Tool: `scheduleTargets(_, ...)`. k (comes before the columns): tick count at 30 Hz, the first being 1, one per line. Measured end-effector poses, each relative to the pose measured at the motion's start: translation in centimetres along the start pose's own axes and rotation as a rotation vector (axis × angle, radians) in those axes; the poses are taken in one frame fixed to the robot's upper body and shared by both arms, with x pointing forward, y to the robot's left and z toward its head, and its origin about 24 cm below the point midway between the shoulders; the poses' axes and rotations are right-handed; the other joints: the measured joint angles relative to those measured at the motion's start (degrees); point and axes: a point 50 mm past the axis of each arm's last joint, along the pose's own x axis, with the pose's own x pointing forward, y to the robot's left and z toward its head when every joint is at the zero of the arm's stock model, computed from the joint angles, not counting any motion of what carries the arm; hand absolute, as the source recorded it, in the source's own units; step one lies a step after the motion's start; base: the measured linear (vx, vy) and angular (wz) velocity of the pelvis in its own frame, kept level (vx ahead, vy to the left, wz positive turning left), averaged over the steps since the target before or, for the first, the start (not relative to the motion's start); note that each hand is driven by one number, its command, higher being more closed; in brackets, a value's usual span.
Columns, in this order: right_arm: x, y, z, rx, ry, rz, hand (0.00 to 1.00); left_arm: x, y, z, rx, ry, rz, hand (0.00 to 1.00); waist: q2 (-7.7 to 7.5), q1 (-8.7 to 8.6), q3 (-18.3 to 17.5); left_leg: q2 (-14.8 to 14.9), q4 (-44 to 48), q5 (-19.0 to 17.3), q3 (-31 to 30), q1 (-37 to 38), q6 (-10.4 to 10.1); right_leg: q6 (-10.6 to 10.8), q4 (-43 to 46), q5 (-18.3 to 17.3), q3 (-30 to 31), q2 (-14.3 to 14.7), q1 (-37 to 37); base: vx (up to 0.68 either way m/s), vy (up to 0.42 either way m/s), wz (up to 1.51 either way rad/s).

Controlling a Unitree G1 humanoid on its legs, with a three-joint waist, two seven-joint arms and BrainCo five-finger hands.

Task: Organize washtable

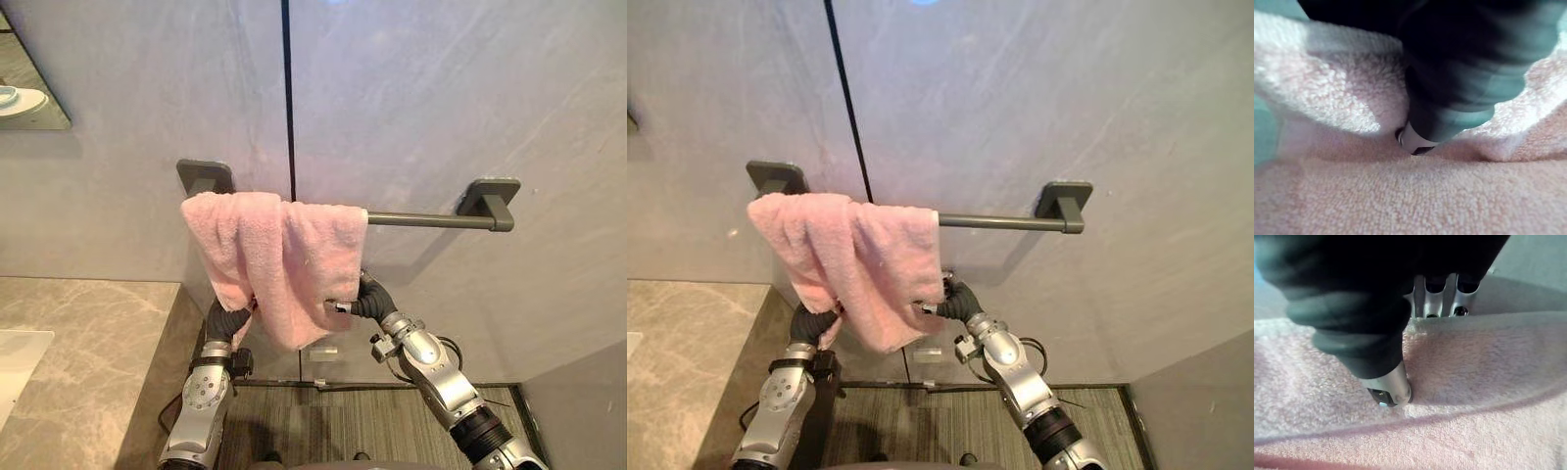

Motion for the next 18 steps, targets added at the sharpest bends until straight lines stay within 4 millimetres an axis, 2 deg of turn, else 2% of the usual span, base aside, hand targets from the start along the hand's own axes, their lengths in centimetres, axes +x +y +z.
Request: scheduleTargets(18, 0.1, -0.1, 0.2, -0.011, -0.010, -0.014, 1.00, 0.1, 1.8, 0.3, 0.000, -0.019, 0.083, 1.00, -0.27, 0.08, 0.05, 0.01, -0.06, -0.01, 0.20, -0.08, 0.00, 0.01, -0.08, 0.01, 0.17, -0.01, -0.20, 0.00, 0.000, 0.00)
